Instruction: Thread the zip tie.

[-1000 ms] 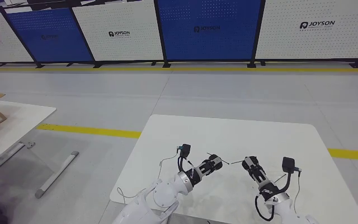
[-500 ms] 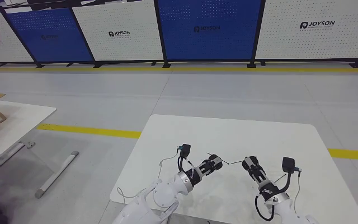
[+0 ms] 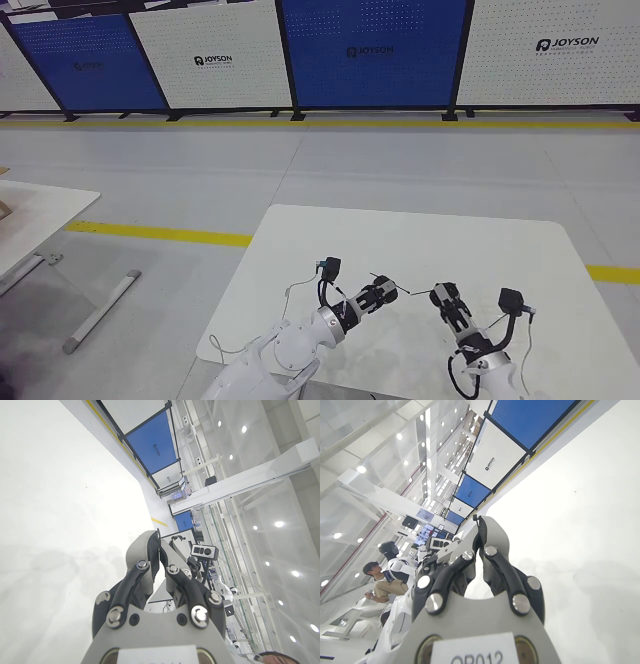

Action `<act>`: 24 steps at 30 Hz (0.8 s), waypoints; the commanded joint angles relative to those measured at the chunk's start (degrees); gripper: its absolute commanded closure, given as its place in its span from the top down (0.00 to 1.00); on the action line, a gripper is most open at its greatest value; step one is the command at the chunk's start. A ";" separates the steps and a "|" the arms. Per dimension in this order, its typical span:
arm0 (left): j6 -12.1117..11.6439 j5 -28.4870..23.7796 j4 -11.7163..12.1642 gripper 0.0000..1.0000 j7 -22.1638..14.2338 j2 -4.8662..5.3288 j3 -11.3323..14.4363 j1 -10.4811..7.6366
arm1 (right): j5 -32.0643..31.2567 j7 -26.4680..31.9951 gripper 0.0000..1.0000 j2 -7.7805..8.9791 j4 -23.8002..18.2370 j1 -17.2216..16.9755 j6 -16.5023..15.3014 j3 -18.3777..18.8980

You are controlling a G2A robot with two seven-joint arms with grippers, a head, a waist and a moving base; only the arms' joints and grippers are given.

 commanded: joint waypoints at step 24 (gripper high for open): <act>0.05 0.70 -0.02 0.00 0.08 -0.02 0.14 -0.02 | -2.98 -3.19 0.00 -0.97 0.60 -0.71 0.00 -0.36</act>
